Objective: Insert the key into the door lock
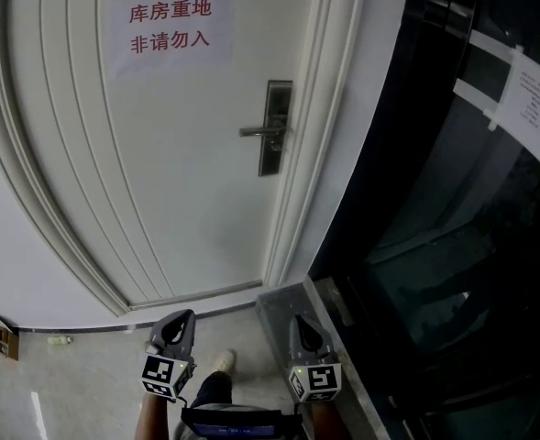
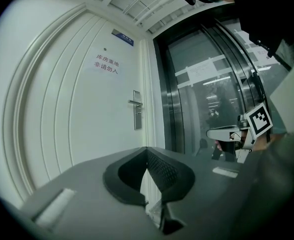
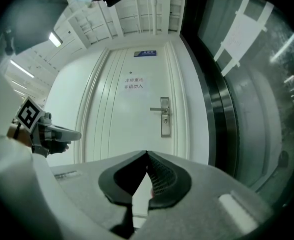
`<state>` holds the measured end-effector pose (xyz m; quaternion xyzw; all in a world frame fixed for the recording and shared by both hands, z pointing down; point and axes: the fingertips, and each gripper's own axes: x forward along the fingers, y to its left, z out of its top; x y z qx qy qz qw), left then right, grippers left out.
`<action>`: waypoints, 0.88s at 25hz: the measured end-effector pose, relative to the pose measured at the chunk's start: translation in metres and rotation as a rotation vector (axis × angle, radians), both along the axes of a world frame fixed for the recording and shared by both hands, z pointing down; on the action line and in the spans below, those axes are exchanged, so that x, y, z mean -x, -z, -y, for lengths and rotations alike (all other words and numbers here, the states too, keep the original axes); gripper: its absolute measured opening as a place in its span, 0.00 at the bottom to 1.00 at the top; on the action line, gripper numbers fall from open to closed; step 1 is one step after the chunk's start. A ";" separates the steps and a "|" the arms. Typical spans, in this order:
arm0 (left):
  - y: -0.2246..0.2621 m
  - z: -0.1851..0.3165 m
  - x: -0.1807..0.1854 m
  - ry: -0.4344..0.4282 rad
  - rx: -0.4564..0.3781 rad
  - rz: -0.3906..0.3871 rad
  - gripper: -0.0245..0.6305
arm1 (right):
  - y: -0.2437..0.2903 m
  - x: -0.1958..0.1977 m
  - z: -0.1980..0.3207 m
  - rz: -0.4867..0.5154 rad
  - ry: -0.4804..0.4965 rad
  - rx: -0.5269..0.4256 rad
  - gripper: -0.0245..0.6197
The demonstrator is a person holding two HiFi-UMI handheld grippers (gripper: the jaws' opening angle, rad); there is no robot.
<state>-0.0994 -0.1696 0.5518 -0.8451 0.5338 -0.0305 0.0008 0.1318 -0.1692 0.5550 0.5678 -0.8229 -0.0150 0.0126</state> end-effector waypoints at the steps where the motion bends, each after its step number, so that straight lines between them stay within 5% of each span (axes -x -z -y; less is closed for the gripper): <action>1: 0.000 0.000 0.001 0.001 -0.001 0.000 0.04 | 0.000 0.001 0.000 -0.002 0.001 0.000 0.04; 22: 0.002 0.001 -0.003 -0.010 0.001 0.004 0.04 | -0.004 -0.002 0.000 -0.013 0.003 0.002 0.04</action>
